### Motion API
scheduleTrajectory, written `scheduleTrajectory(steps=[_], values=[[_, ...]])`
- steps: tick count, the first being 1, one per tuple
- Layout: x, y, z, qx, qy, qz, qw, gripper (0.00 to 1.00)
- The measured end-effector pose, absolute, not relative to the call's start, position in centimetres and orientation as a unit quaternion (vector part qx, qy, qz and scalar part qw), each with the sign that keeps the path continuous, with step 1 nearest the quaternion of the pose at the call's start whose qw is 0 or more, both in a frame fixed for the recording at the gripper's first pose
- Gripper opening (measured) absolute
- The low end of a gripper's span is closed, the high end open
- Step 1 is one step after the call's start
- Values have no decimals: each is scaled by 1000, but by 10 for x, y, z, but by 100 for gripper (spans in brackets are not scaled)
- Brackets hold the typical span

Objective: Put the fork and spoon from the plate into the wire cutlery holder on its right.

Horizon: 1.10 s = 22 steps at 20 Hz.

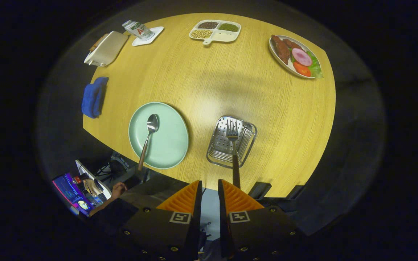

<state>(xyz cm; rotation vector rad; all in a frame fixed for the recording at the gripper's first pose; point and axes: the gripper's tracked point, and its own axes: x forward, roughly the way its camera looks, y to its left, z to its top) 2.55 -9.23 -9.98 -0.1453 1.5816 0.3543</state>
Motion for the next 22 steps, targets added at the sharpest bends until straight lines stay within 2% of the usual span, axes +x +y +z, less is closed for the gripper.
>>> scheduleTrajectory(steps=[5,12,22], values=[[-2,-46,-107,-9,686,182,704,24],[-53,14,-137,19,699,216,681,24],[-64,76,-160,-9,694,243,678,24]])
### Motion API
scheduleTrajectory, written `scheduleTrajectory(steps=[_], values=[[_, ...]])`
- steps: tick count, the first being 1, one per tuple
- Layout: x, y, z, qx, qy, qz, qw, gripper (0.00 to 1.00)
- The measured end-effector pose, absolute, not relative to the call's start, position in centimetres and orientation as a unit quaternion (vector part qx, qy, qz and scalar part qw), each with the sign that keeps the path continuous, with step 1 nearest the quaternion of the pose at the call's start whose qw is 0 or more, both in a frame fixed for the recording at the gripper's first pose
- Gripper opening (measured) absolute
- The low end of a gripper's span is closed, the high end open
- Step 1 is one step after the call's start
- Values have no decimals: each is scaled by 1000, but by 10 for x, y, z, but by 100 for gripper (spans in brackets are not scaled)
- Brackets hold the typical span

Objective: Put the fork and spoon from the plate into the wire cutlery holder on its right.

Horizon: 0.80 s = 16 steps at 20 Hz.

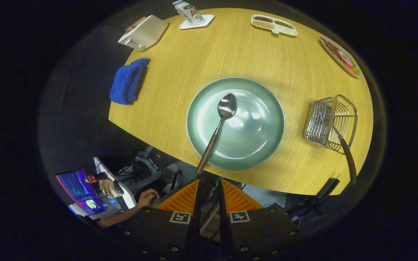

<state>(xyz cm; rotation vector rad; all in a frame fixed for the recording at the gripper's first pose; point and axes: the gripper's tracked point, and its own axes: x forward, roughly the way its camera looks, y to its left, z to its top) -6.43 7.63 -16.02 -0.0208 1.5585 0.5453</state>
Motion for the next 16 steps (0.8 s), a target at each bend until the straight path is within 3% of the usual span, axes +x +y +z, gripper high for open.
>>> scheduleTrajectory(steps=[16], values=[[-52,114,-240,2,695,203,689,24]])
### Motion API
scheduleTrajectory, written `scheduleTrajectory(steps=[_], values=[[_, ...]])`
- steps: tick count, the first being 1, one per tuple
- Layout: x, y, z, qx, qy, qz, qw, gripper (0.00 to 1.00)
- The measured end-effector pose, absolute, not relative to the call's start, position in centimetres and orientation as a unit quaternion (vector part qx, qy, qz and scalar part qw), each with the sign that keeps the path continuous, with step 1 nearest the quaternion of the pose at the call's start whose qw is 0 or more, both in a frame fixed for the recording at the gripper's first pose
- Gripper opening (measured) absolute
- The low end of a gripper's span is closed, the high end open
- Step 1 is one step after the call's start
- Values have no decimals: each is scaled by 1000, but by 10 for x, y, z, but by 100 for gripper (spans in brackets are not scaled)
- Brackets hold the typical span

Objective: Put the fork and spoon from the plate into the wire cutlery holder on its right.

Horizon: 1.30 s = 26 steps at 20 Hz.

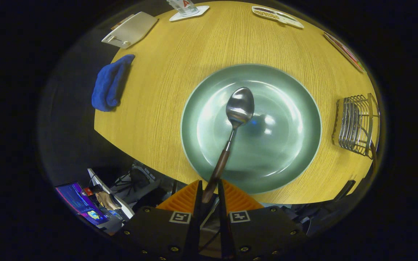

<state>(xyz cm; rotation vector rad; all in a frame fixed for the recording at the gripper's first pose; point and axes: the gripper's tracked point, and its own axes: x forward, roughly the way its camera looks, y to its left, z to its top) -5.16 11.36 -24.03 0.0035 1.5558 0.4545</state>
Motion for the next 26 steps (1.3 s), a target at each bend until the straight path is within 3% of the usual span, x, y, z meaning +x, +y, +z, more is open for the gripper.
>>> scheduleTrajectory(steps=[4,7,18,19,26], values=[[-46,111,-253,5,699,207,684,24],[-44,110,-258,-1,706,208,677,31],[-39,58,-276,-161,695,207,670,31],[-37,56,-272,-178,696,207,664,11],[-34,57,-258,-185,675,237,674,10]])
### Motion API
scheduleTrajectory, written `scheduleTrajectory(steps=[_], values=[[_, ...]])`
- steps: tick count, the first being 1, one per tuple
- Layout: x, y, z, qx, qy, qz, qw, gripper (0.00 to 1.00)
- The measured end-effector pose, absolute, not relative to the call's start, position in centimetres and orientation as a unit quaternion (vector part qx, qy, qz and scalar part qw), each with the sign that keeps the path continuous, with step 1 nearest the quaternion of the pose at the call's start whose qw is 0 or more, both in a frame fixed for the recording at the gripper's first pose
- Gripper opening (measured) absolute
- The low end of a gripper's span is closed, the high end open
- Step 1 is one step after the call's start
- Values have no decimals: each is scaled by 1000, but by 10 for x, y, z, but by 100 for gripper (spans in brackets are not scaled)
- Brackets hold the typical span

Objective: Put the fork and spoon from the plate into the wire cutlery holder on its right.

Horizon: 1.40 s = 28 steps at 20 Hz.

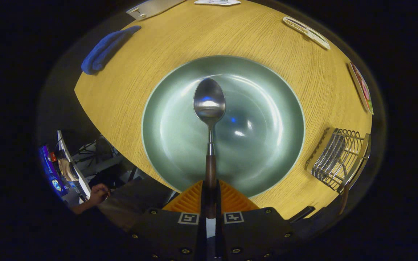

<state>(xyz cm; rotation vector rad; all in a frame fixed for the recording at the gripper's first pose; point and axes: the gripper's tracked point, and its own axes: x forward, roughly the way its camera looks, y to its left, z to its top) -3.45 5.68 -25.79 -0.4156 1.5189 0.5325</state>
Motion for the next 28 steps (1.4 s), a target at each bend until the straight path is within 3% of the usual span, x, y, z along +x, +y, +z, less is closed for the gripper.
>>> scheduleTrajectory(steps=[1,16,28], values=[[-33,54,-261,-193,673,237,674,1],[-45,-22,-171,-274,686,259,623,1],[-41,-122,-90,-229,717,206,625,1]])
